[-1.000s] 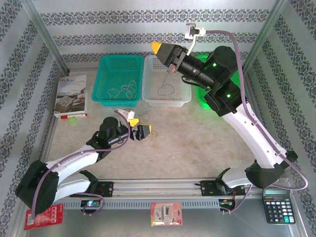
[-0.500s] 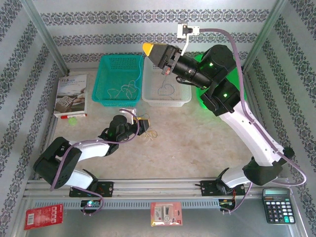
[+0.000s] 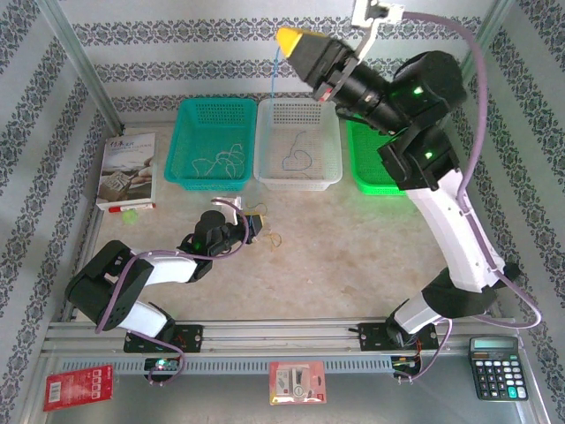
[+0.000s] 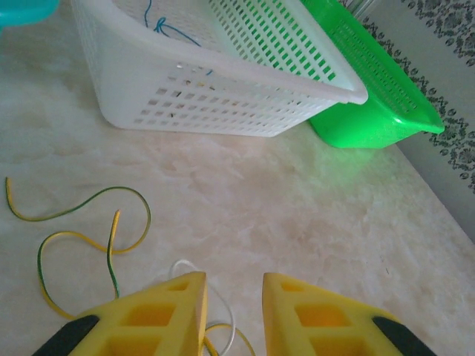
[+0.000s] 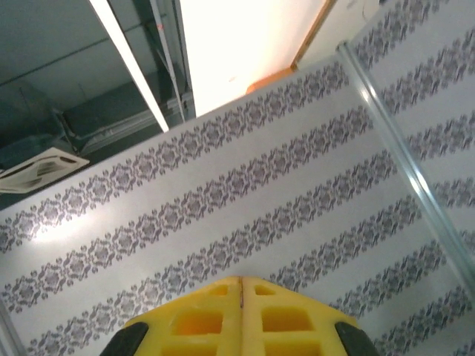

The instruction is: Untangle the cables

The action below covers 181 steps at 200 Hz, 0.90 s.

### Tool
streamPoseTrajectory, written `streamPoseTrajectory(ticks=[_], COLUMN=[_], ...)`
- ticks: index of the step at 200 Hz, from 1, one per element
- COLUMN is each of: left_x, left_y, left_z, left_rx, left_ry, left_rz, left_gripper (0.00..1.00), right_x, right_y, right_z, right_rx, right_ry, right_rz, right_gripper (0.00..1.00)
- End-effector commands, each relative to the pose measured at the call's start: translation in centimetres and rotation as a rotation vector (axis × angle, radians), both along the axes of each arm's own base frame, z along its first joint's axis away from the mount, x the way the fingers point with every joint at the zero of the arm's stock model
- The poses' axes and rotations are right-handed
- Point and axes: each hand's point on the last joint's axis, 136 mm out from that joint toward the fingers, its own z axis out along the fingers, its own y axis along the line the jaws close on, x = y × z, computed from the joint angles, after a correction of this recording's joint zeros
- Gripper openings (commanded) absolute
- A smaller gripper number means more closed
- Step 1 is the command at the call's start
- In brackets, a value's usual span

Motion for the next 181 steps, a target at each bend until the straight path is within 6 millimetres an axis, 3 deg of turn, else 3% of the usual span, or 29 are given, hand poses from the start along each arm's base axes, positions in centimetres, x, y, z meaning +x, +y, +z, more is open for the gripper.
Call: streamPoseTrajectory(ticks=[1, 43, 81, 95, 117, 155, 165, 181], left_x=[-0.7, -1.0, -1.3, -1.4, -1.6, -1.7, -1.8, -1.9], left_y=[-0.3, -0.2, -0.1, -0.2, -0.5, -0.8, -0.7, -0.6], left_z=[-0.7, -1.1, -1.3, -0.9, 0.2, 2.4, 2.9, 3.8], left_rx=[-0.011, -0.011, -0.018, -0.028, -0.051, -0.072, -0.076, -0.085], left_ry=[0.009, 0.021, 0.027, 0.025, 0.015, -0.008, -0.014, -0.027], left_rz=[-0.017, -0.021, -0.022, -0.029, -0.046, -0.064, -0.063, -0.055], left_gripper=[0.26, 0.26, 0.31, 0.4, 0.65, 0.93, 1.0, 1.0], right_x=[-1.3, 0.9, 3.3, 4.6, 6.8, 11.2, 12.8, 15.8], right_y=[-3.0, -5.9, -6.3, -6.4, -6.4, -7.2, -7.8, -8.7], right_z=[3.6, 4.8, 4.9, 4.9, 4.7, 4.2, 3.9, 2.7], right_rx=[0.081, 0.123, 0.131, 0.135, 0.141, 0.174, 0.193, 0.223], right_ry=[-0.097, -0.098, -0.099, -0.091, -0.084, -0.072, -0.058, -0.007], right_rz=[-0.055, -0.156, -0.198, -0.209, -0.214, -0.241, -0.248, -0.252], right_gripper=[0.0, 0.0, 0.0, 0.0, 0.0, 0.0, 0.0, 0.0])
